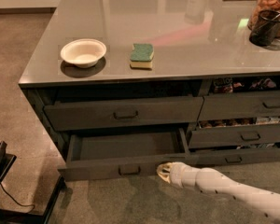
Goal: Close middle drawer
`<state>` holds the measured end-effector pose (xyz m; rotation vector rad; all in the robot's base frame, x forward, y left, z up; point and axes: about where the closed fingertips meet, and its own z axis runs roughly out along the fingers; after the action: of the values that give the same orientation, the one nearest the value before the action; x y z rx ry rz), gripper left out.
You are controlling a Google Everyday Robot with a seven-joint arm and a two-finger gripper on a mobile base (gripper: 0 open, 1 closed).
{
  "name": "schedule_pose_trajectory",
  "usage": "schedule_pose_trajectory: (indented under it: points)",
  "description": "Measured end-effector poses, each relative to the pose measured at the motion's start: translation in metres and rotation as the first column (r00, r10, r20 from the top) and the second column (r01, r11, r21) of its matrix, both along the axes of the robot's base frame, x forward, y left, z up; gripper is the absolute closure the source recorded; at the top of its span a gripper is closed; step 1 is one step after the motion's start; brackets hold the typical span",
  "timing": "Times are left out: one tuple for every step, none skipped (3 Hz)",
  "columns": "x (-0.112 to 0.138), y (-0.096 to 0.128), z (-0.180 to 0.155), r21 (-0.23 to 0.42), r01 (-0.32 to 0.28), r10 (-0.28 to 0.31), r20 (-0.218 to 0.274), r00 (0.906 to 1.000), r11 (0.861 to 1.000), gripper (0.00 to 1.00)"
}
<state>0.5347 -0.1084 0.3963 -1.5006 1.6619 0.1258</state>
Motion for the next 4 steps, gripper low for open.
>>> schedule_pose_trajectory:
  points:
    - [0.029, 0.003, -0.008, 0.015, 0.005, -0.005, 0.037, 0.9993, 1.000, 1.00]
    - [0.057, 0.007, -0.013, 0.011, 0.000, -0.001, 0.066, 0.9978, 1.000, 1.00]
    - [0.082, 0.014, -0.018, 0.000, -0.015, 0.015, 0.075, 0.9971, 1.000, 1.00]
    - [0.103, 0.022, -0.022, -0.019, -0.035, 0.036, 0.074, 0.9966, 0.999, 1.00]
